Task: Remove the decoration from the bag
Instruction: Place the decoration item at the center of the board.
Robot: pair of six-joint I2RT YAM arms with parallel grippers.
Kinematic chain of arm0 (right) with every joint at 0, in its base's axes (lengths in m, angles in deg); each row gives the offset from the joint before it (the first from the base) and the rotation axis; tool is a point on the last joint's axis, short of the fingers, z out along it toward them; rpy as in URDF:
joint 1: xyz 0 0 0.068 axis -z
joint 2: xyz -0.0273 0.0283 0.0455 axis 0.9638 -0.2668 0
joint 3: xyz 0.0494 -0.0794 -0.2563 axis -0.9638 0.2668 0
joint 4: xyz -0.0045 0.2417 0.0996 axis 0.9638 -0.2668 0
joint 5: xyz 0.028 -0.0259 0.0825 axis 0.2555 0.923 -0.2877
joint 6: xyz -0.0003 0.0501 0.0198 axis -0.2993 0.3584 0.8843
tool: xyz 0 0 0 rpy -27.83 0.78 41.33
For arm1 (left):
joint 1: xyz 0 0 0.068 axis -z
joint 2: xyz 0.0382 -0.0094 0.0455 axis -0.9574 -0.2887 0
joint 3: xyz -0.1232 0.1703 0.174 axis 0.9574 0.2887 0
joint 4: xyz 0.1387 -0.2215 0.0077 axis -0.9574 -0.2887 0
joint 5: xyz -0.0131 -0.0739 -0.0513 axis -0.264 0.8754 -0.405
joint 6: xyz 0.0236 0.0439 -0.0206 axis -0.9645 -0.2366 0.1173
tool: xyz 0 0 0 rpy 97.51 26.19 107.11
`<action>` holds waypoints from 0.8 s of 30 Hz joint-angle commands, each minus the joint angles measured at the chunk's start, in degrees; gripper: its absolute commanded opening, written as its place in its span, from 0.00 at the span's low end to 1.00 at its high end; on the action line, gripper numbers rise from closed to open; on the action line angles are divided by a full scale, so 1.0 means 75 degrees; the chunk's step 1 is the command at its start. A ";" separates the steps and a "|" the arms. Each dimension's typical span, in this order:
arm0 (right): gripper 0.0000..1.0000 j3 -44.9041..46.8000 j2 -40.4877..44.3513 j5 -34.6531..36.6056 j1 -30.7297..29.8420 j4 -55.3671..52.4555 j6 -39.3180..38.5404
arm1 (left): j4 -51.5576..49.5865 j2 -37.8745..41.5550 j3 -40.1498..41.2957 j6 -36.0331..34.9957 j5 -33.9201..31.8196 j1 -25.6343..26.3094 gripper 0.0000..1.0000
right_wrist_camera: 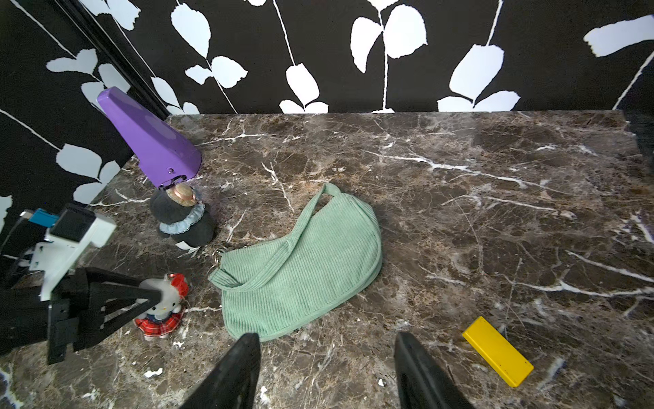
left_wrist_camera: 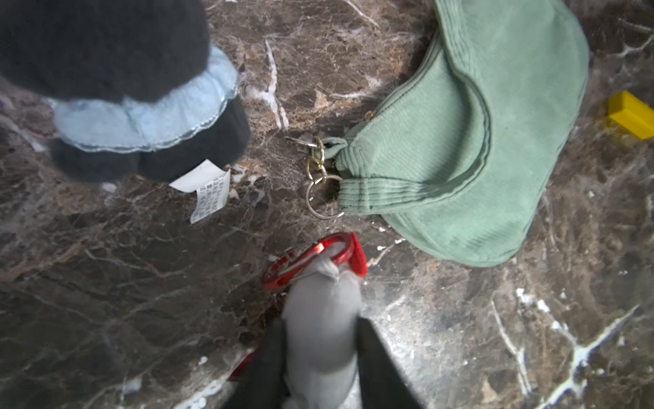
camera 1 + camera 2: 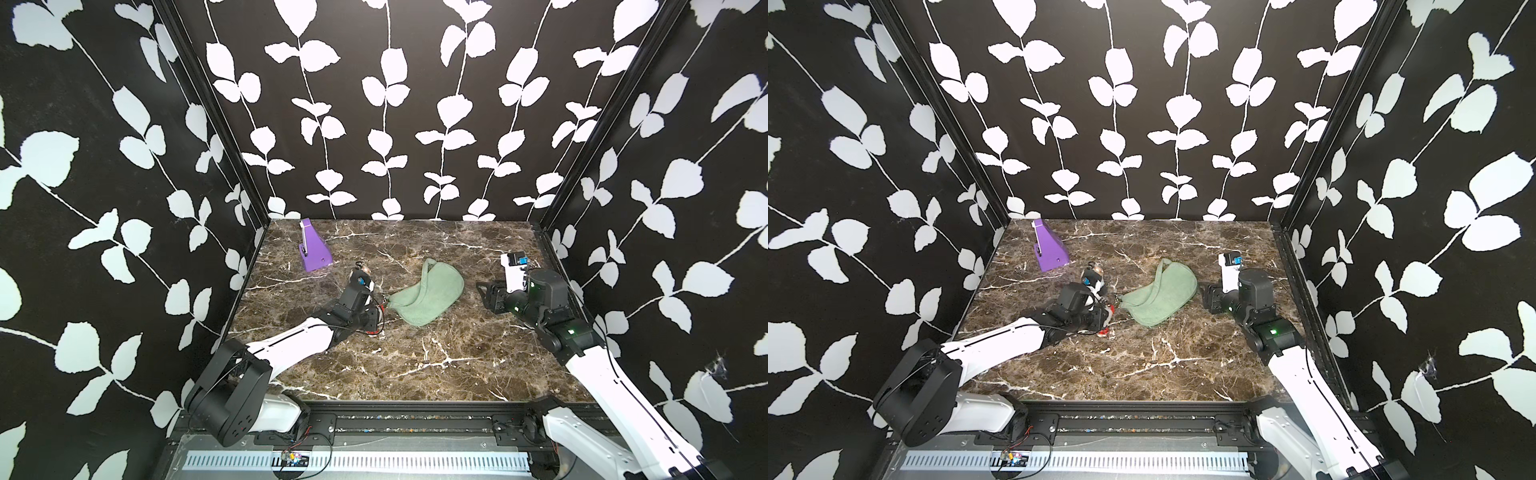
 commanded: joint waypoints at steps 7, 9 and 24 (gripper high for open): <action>0.70 -0.0025 0.0362 0.1493 0.0034 0.0247 -0.0289 | -0.0821 0.1721 -0.1191 -0.1249 -0.1927 -0.0113 0.82; 0.72 -0.0060 0.0386 0.1729 0.0041 0.0292 -0.0354 | -0.0663 0.1856 -0.1293 -0.1543 -0.2843 -0.0150 0.84; 0.99 0.1790 -0.0124 0.4451 0.0126 0.3648 -0.1944 | 0.3387 0.1719 0.0593 -0.3610 -0.5459 -0.2439 0.99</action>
